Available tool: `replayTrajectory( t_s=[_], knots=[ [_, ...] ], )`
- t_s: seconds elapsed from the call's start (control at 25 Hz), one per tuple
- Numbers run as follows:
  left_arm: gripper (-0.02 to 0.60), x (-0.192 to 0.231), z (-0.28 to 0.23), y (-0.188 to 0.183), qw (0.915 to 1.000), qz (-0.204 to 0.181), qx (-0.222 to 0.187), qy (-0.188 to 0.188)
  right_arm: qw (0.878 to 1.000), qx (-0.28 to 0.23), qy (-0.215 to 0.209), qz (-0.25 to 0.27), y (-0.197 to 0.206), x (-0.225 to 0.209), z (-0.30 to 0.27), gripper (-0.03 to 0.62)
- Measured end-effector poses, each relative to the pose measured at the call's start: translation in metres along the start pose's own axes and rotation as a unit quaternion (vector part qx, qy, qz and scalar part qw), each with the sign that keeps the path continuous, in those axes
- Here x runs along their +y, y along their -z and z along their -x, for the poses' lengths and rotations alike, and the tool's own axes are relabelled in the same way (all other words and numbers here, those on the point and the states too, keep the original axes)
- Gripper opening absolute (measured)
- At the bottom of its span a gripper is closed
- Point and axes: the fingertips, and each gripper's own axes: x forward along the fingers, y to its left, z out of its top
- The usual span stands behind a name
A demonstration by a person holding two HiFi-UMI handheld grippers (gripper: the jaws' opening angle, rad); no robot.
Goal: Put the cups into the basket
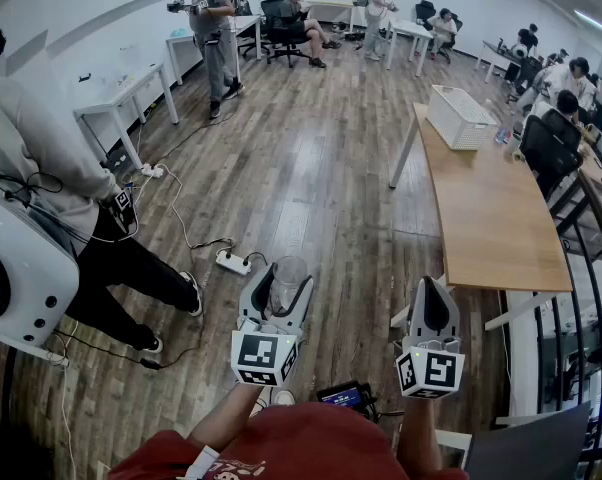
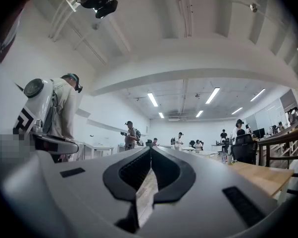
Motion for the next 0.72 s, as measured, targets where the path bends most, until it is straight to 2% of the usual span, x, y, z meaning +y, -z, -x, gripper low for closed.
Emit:
replayTrajectory(
  t_s=[0.4, 0.72],
  knots=[
    [0.270, -0.023, -0.017, -0.004, 0.9999, -0.010, -0.004, 0.000, 1.000, -0.002, -0.009, -0.002, 0.007, -0.019, -0.003, 0.011],
    [0.270, -0.053, -0.040, 0.001, 0.9999, -0.010, 0.003, -0.006, 1.000, -0.004, -0.020, -0.016, 0.014, -0.055, -0.005, 0.012]
  ],
)
